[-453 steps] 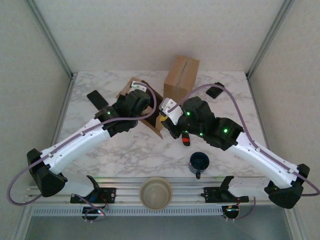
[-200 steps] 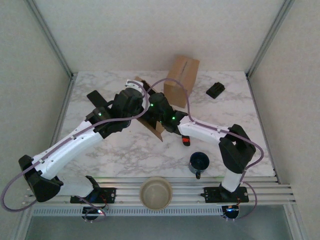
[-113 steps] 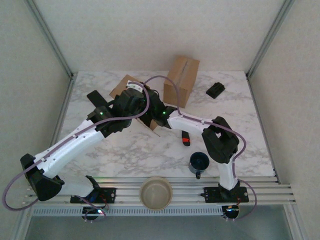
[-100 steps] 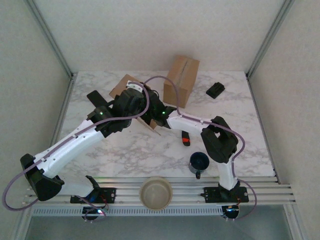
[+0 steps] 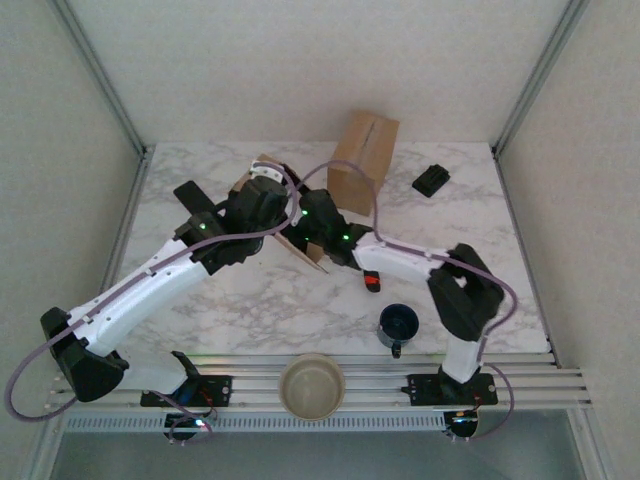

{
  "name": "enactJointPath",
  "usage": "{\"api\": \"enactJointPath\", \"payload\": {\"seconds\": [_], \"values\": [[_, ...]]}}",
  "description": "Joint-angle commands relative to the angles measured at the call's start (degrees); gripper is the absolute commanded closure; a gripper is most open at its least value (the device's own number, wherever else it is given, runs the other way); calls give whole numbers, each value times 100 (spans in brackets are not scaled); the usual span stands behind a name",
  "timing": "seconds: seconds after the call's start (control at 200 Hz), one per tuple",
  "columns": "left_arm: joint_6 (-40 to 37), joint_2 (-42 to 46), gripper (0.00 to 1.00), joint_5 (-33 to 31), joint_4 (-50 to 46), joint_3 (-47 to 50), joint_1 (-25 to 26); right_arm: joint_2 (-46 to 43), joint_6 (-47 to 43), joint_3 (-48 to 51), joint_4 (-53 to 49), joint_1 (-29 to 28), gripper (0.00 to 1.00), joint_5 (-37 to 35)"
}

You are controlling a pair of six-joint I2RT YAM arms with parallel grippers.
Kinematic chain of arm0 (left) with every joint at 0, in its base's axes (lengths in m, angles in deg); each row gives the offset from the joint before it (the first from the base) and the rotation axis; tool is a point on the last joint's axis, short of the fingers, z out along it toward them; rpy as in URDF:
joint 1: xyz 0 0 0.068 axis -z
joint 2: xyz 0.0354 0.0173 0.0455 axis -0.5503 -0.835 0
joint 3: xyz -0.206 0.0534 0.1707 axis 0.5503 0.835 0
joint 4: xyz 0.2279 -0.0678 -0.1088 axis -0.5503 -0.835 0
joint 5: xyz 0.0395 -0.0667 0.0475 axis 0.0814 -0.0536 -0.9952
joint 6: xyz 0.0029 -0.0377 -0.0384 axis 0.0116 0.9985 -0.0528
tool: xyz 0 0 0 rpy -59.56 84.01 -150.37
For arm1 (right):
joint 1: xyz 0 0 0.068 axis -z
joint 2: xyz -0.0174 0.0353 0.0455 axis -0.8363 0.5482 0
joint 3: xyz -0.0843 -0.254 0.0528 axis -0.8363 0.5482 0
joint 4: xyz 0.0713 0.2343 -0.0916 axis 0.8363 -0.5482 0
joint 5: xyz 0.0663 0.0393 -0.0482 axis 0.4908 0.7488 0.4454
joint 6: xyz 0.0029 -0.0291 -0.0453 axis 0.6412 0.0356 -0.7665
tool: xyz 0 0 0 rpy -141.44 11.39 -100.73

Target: Unpack the express box

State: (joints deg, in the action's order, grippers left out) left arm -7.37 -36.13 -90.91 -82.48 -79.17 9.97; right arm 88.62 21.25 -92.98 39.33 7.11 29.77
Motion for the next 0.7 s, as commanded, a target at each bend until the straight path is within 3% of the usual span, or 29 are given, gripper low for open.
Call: {"api": "enactJointPath", "payload": {"seconds": [0.0, 0.235, 0.461, 0.571, 0.696], "values": [[461, -222, 100, -356, 111, -273, -178, -1007, 230, 495, 943, -49, 100, 230], [913, -464, 100, -203, 30, -340, -666, -2271, 609, 1373, 1734, -97, 100, -22], [1216, -529, 100, 22, -28, -342, -942, -3114, 727, 1617, 2173, -168, 100, -893], [1573, -608, 100, 293, -118, -471, -1317, -3621, 471, 1132, 1098, -175, 100, -1598], [1915, -710, 100, 1028, 29, -638, -1963, -3762, 147, -83, -1594, -73, 100, -2831]]}}
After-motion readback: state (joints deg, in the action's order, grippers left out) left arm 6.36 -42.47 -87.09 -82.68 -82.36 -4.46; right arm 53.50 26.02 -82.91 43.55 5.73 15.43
